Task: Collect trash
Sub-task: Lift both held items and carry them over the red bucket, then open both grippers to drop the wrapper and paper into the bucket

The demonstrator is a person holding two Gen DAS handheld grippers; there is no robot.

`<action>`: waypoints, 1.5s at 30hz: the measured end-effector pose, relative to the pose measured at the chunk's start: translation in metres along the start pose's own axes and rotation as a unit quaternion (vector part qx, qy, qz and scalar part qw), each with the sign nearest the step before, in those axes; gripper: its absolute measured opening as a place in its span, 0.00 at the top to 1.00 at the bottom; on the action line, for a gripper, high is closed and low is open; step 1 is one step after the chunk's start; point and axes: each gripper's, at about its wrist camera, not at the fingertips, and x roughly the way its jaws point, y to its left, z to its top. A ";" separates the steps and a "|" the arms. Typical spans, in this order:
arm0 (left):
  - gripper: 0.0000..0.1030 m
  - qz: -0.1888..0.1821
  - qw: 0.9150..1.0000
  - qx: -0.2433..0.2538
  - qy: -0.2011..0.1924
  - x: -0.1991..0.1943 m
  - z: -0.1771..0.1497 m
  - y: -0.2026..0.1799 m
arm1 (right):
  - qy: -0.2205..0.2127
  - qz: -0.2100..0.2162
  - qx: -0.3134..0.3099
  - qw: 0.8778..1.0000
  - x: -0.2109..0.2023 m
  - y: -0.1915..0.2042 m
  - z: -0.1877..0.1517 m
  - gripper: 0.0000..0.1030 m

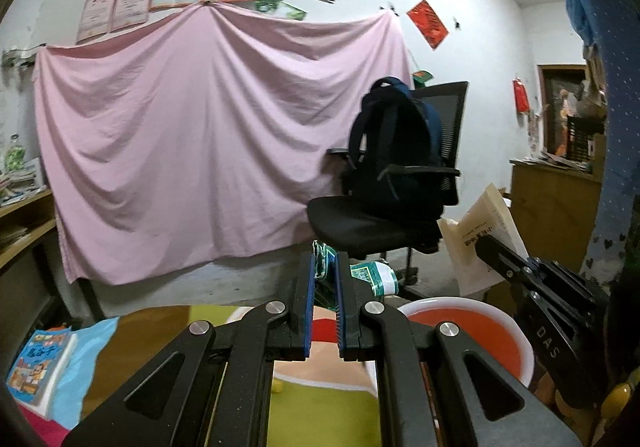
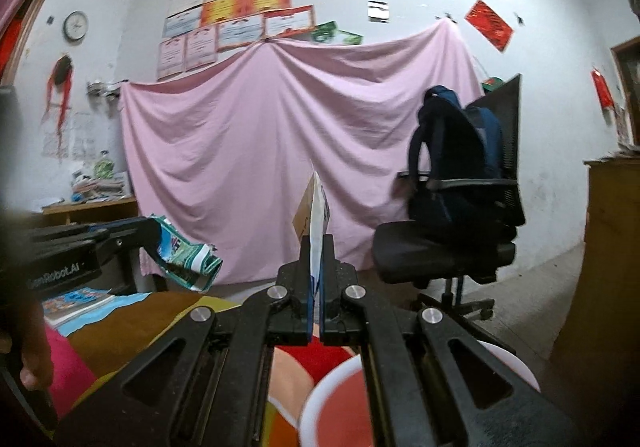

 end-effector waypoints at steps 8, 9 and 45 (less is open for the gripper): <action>0.93 -0.049 0.998 -0.005 0.050 0.037 -0.002 -0.032 | 0.026 -0.037 0.039 0.998 -0.001 -0.034 -0.005 0.71; 0.93 -0.053 0.997 -0.007 0.054 0.040 -0.002 -0.036 | 0.030 -0.042 0.043 0.998 -0.001 -0.038 -0.006 0.71; 0.90 -0.114 0.975 -0.077 0.173 0.109 -0.021 -0.047 | 0.097 -0.088 0.129 0.983 0.008 -0.094 -0.024 0.67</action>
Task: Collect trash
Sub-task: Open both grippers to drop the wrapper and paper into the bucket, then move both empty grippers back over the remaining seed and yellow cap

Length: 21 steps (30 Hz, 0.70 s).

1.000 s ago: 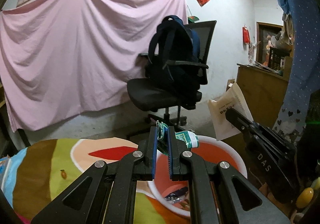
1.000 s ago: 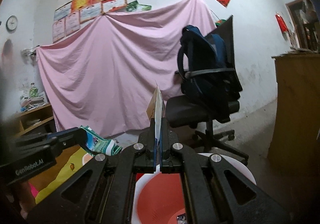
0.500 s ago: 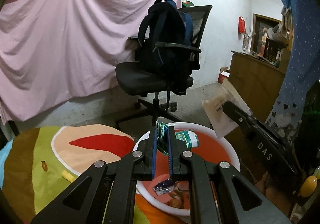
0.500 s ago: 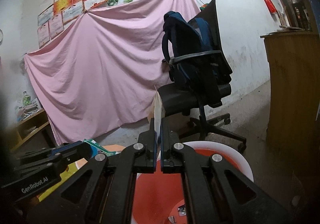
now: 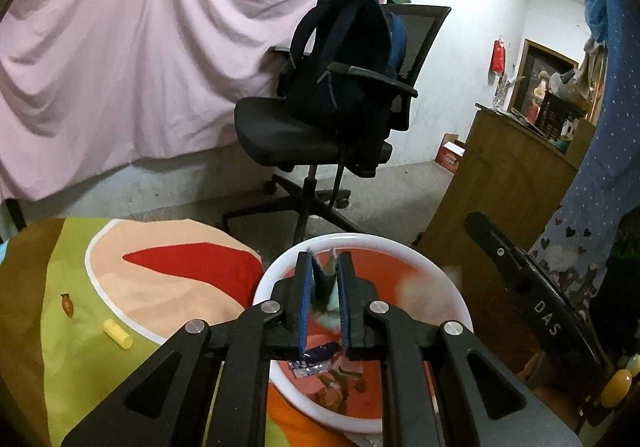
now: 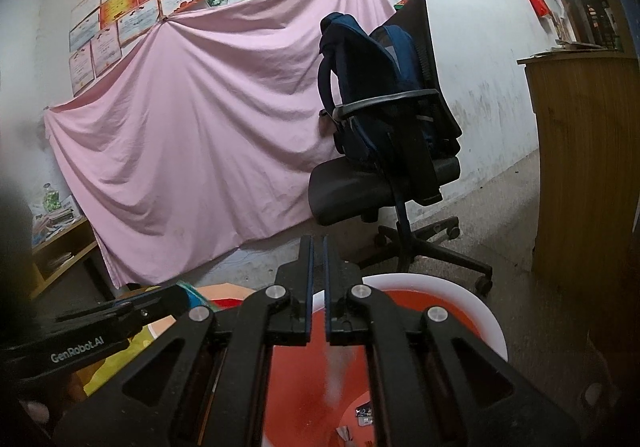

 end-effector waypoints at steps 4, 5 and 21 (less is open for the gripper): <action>0.90 -0.001 1.000 -0.009 0.005 0.000 0.002 0.005 | 0.003 0.000 0.001 1.000 0.001 -0.001 -0.001 0.67; 0.89 -0.001 1.000 -0.010 0.005 0.001 0.002 0.007 | 0.003 -0.001 0.001 1.000 0.002 -0.002 -0.001 0.67; 0.71 0.034 0.997 -0.034 -0.058 -0.034 0.001 0.030 | -0.020 0.006 -0.011 1.000 -0.004 0.005 -0.001 0.42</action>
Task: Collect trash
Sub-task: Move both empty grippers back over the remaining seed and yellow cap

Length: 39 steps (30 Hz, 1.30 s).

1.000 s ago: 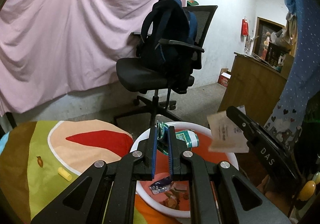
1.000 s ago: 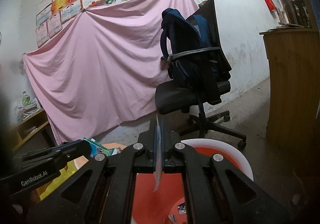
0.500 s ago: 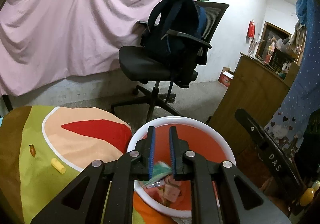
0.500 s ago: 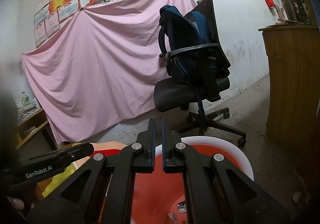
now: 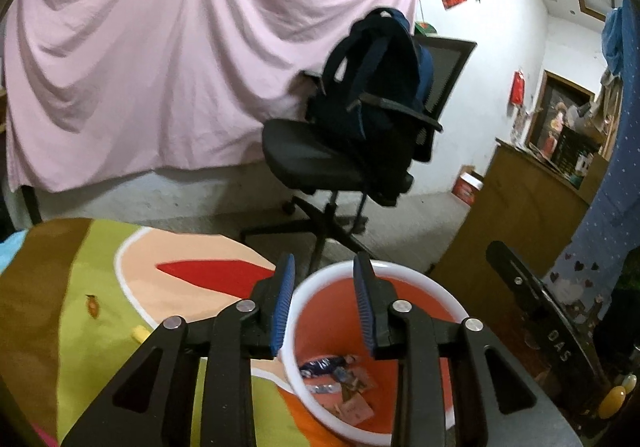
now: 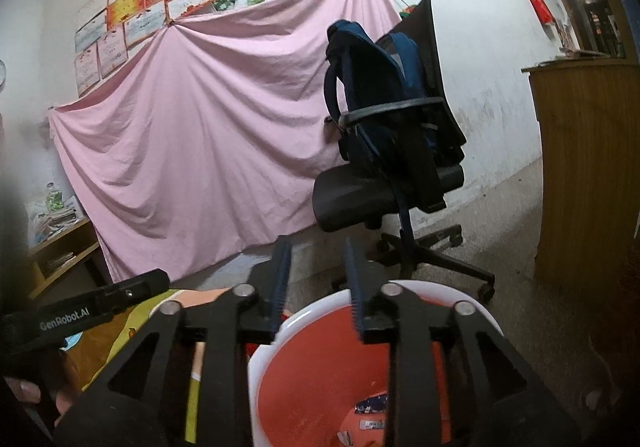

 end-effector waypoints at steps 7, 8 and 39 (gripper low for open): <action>0.54 0.045 0.997 -0.005 -0.058 -0.037 -0.001 0.022 | -0.037 0.024 -0.010 0.999 -0.011 0.016 0.006 0.18; 0.45 0.052 0.997 -0.006 -0.065 -0.042 -0.001 0.026 | -0.041 0.028 -0.010 0.999 -0.012 0.018 0.006 0.13; 0.02 0.205 0.962 -0.004 -0.179 -0.136 -0.042 0.154 | -0.082 0.164 -0.123 0.975 0.008 0.159 -0.031 0.00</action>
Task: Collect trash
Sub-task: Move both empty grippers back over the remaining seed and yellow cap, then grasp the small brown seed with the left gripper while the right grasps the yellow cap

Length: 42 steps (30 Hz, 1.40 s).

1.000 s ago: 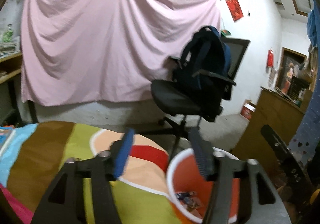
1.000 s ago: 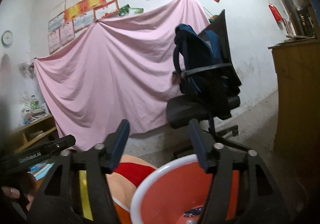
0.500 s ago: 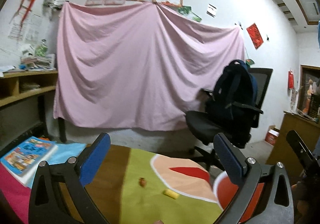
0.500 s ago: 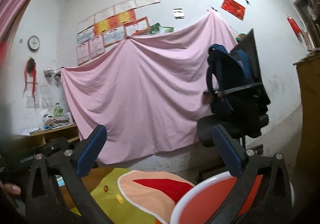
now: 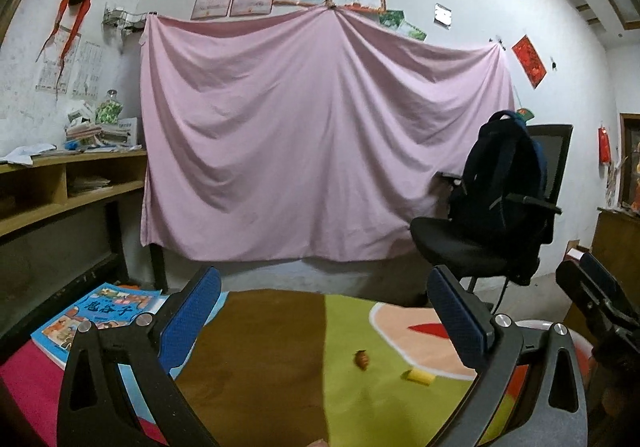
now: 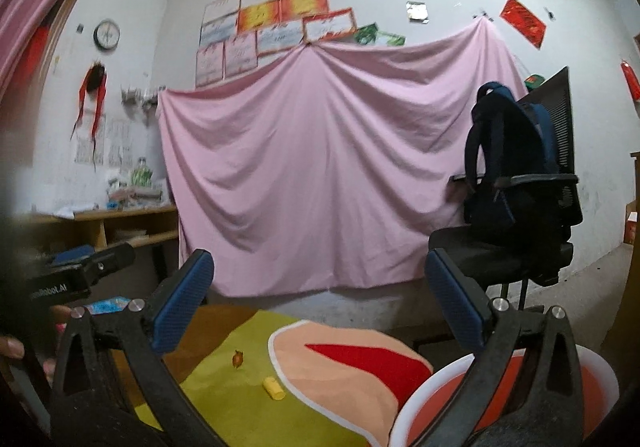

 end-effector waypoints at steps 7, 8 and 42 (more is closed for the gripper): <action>0.02 0.009 0.999 0.003 0.030 0.020 -0.012 0.011 | 0.071 0.012 -0.006 0.997 0.043 0.007 -0.017 0.00; 0.02 0.010 0.999 0.005 0.035 0.024 -0.013 0.011 | 0.085 0.013 0.001 0.996 0.050 0.006 -0.019 0.00; 0.55 -0.047 0.955 -0.002 0.293 0.127 -0.059 0.006 | 0.394 0.117 -0.008 0.912 0.138 0.021 -0.101 0.51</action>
